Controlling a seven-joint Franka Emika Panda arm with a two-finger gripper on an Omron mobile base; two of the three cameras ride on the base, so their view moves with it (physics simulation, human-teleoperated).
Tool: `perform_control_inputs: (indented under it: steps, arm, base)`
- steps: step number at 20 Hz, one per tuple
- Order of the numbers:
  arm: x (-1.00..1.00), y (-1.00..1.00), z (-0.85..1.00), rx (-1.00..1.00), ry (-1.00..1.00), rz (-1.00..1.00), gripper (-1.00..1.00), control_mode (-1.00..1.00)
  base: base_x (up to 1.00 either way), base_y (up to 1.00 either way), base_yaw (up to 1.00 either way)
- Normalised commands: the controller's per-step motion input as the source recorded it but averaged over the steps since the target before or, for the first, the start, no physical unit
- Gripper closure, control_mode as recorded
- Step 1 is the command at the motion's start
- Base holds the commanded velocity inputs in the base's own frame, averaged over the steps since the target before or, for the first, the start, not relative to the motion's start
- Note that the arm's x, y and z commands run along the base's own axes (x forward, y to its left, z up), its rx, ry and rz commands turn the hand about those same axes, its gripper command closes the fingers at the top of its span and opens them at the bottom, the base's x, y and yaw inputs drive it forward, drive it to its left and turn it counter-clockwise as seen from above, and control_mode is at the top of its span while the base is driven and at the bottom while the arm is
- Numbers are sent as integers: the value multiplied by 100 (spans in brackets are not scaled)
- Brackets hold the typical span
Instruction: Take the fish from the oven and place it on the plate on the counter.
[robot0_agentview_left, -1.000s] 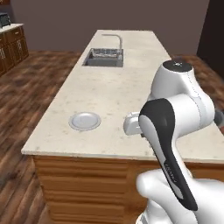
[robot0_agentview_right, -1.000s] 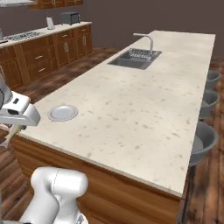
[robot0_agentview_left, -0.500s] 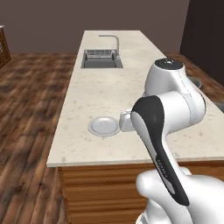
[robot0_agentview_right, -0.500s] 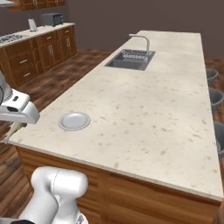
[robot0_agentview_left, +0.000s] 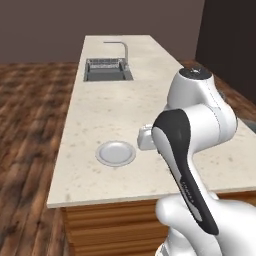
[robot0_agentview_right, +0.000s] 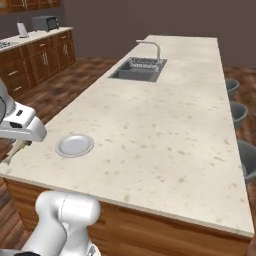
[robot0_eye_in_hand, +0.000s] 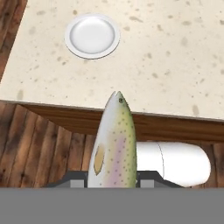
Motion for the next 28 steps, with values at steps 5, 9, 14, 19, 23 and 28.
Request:
perform_control_inputs:
  steps: [5, 9, 14, 19, 23, 28]
  arm:
    - [0, 0, 0, 0, 0, 0, 100, 100]
    - [0, 0, 0, 0, 0, 0, 100, 100]
    - [0, 0, 0, 0, 0, 0, 100, 100]
    - [0, 0, 0, 0, 0, 0, 100, 100]
    - [0, 0, 0, 0, 0, 0, 100, 100]
    - [0, 0, 0, 0, 0, 0, 100, 100]
  base:
    - [26, 48, -33]
    - [20, 70, -51]
    - [79, 67, -43]
    - [31, -1, -1]
    - [30, -4, 0]
    - [2, 0, 0]
